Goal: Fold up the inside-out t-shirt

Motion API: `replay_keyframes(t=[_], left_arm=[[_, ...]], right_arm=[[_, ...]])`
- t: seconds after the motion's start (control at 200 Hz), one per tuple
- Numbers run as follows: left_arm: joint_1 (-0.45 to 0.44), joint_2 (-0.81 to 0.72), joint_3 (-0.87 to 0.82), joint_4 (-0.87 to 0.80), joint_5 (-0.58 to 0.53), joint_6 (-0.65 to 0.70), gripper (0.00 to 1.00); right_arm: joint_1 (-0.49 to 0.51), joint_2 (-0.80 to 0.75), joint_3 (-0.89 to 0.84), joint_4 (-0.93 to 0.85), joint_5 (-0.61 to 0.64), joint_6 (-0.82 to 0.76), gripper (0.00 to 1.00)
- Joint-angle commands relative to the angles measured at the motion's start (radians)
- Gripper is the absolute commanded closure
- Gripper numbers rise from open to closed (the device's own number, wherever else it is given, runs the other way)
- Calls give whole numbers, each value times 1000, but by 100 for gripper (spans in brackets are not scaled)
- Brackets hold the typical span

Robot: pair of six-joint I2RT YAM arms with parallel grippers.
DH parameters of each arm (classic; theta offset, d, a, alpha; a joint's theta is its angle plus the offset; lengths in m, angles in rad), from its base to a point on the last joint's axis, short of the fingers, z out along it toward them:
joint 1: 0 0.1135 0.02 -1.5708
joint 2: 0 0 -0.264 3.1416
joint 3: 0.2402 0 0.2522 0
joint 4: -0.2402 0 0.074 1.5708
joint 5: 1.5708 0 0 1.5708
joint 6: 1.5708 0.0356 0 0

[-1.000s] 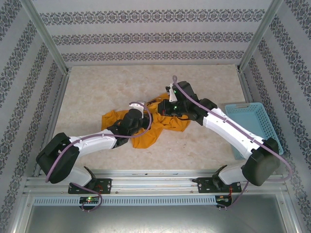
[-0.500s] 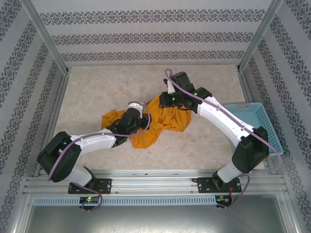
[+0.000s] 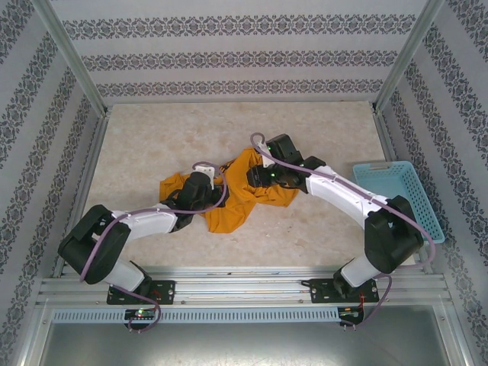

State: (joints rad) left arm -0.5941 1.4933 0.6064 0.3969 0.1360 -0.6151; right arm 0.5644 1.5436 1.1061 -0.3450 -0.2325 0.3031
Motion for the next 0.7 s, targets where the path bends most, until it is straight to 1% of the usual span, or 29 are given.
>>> replay_keyframes(t=[0.0,0.19,0.25,0.315,0.405,0.535,0.624,0.694], left_arm=[[7,28,26,31,41,-11,100],[7,52,25,58,58,-31,100],[7,54,27,56,60,-32,100],[7,55,29,54,60,-31,100],[7,58,33,50,59,-26,98],[7,62,43,37,56,-21,93],[7,63,46,36,56,-19,90],[7,71,48,36,55,-18,87]], right_arm=[[-18,-29,-12,104,16,-2,56],[-15,70,90,109,-21,21,55],[-18,124,127,96,-13,41,55],[-17,182,178,44,35,72,56],[-15,232,210,12,62,120,56],[-30,245,215,-64,167,169,60],[-34,209,172,-51,206,175,63],[-38,205,161,-45,211,182,67]])
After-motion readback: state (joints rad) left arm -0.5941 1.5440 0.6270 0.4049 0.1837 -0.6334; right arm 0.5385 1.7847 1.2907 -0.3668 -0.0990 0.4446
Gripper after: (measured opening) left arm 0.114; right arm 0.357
